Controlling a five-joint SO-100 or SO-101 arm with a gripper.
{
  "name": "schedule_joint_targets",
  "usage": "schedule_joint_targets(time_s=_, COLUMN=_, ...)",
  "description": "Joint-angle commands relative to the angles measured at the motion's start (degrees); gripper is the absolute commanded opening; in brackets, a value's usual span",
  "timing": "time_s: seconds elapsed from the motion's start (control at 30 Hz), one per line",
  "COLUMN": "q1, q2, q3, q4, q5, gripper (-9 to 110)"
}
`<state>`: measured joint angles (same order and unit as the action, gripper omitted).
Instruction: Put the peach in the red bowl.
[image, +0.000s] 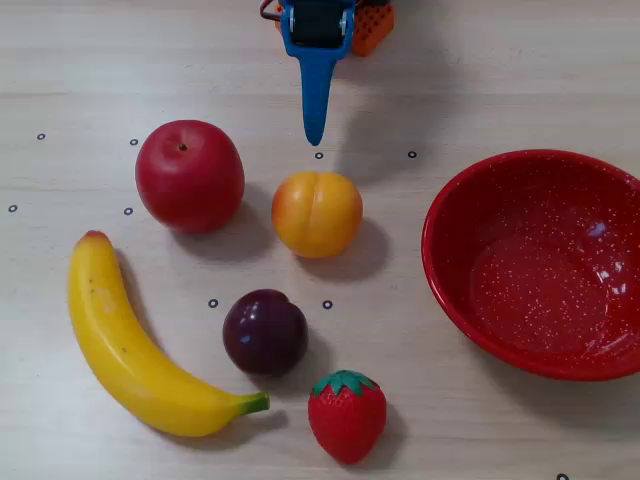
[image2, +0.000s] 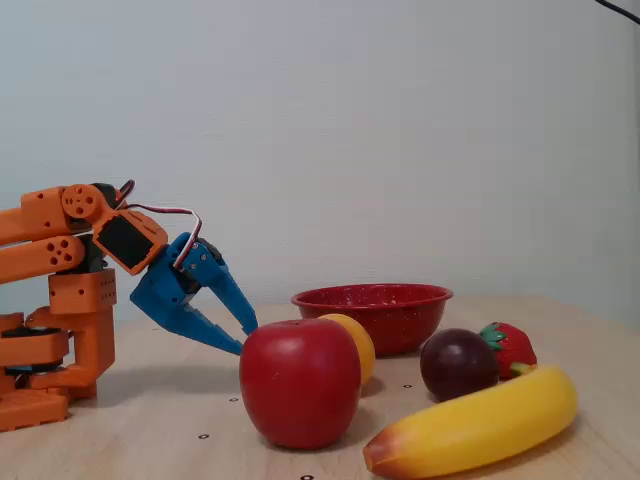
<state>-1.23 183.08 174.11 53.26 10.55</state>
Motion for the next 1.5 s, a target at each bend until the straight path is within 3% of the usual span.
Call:
schedule_joint_targets(time_s=0.0, q1=1.05, q2=0.7, q3=0.44, q4=0.35, q5=-3.69, gripper=0)
schedule_joint_targets(time_s=0.4, q1=0.62, q2=0.18, q3=0.35, q4=-0.7, q5=-3.43, gripper=0)
schedule_joint_targets(time_s=0.63, q1=0.09, q2=-8.26, q3=-7.73, q4=-4.39, q5=0.53, gripper=0)
schedule_joint_targets(time_s=0.83, q1=-0.44, q2=-24.17, q3=-22.06, q4=-2.9, q5=2.2, gripper=0)
schedule_joint_targets(time_s=1.17, q1=-0.44, q2=-51.86, q3=-52.29, q4=10.99, q5=-1.05, gripper=0)
schedule_joint_targets(time_s=1.47, q1=2.37, q2=-74.79, q3=-77.17, q4=36.04, q5=-7.82, gripper=37)
